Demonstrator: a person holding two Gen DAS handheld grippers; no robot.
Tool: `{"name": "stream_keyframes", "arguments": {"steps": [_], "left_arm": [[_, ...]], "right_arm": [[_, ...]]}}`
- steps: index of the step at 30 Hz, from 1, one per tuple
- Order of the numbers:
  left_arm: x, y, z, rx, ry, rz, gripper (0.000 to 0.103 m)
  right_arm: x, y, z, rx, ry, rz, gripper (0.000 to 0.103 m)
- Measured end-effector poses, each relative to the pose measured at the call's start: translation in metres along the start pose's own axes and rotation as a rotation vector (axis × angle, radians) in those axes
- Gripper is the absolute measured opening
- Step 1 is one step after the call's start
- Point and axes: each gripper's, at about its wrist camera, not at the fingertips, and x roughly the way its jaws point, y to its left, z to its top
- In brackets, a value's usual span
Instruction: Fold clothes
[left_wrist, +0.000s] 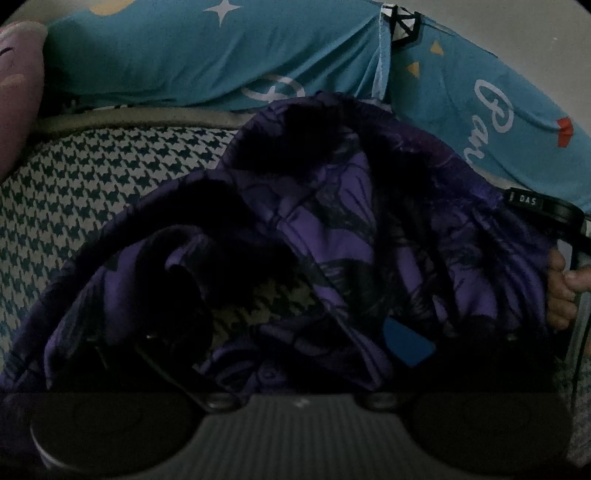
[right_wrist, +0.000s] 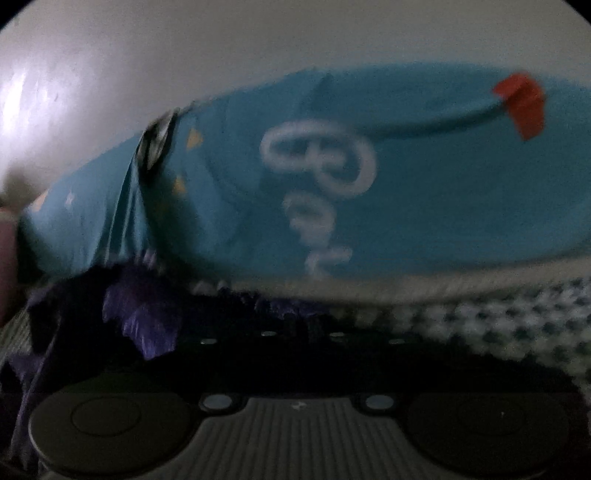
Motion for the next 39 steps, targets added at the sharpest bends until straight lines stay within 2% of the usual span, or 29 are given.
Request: {"name": "stream_keyframes", "arguments": {"steps": [3,6,9,10,11,13,18,22,30,34,39], "left_arm": [[0.001,0.002,0.000,-0.009,-0.002,0.006,0.102],[0.003,0.004,0.000,-0.017,0.005,0.019,0.103],[0.004,0.007,0.002,-0.035,0.014,0.019,0.103],[0.003,0.008,0.002,-0.042,0.013,0.016,0.103],[0.002,0.010,0.003,-0.047,0.008,0.017,0.103],[-0.003,0.013,0.007,-0.055,-0.010,0.026,0.103],[-0.015,0.031,0.019,-0.099,-0.058,0.060,0.103],[-0.027,0.050,0.028,-0.160,-0.093,0.050,0.103],[-0.047,0.079,0.028,-0.190,-0.136,0.075,0.103],[-0.052,0.093,0.021,-0.199,-0.144,0.116,0.103],[-0.066,0.099,0.009,-0.187,-0.205,0.223,0.103]], "right_arm": [[-0.015,0.003,0.012,0.006,-0.150,-0.123,0.007],[-0.015,-0.001,0.016,0.025,-0.157,-0.194,0.014],[-0.017,-0.009,0.019,0.101,-0.127,-0.222,0.034],[-0.019,-0.010,0.020,0.126,-0.124,-0.226,0.044],[-0.021,-0.011,0.022,0.149,-0.119,-0.228,0.047],[-0.026,-0.007,0.026,0.164,-0.110,-0.221,0.047],[-0.041,0.027,0.028,0.101,-0.063,-0.184,0.047],[-0.055,0.055,0.022,0.052,-0.027,-0.129,0.047],[-0.089,0.083,-0.008,0.069,0.076,-0.045,0.047],[-0.110,0.097,-0.027,0.066,0.106,-0.013,0.047],[-0.137,0.115,-0.052,0.051,0.133,0.026,0.049]]}}
